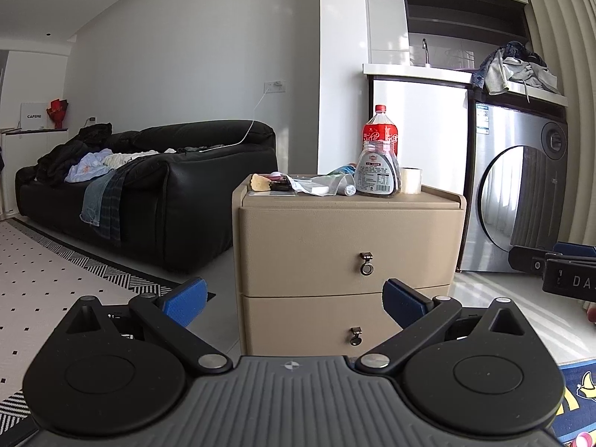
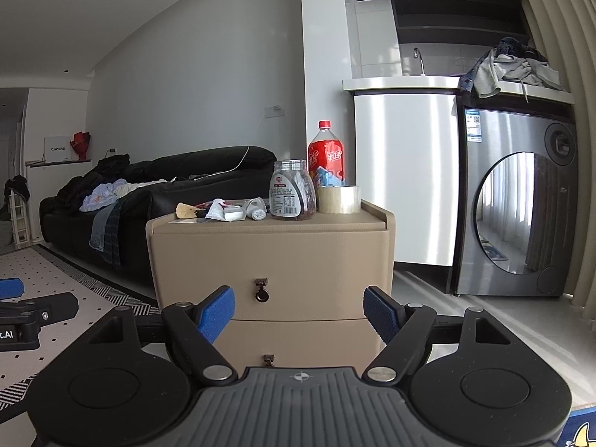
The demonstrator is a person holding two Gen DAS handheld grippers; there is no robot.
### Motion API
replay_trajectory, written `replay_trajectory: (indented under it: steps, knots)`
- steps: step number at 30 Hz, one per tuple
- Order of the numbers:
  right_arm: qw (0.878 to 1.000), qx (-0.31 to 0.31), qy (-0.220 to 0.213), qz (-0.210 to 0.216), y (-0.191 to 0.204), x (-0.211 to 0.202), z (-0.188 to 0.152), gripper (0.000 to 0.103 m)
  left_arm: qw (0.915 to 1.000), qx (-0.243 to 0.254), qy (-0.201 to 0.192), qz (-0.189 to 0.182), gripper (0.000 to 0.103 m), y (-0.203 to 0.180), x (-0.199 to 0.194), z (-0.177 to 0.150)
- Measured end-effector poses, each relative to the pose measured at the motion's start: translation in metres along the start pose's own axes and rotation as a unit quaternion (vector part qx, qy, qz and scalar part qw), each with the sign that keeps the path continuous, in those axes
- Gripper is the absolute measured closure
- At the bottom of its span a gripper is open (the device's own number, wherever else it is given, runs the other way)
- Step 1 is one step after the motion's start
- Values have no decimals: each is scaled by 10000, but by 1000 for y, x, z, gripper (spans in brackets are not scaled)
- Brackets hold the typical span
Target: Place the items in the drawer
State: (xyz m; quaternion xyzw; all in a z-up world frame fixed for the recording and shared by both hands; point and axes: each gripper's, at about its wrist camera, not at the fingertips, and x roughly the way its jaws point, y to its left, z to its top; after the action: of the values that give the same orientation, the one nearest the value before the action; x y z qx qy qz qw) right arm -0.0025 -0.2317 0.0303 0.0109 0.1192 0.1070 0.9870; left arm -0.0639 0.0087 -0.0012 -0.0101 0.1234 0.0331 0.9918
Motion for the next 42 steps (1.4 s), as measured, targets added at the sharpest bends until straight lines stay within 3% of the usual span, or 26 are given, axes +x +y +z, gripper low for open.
replay_trajectory:
  steps: [18, 42]
  knots:
    - [9998, 51, 70, -180, -7, -4, 0, 23, 9999, -15, 137, -89, 0, -10, 8, 4]
    - [9998, -84, 170, -66, 1, -5, -6, 23, 9997, 29, 224, -71, 0, -14, 4, 2]
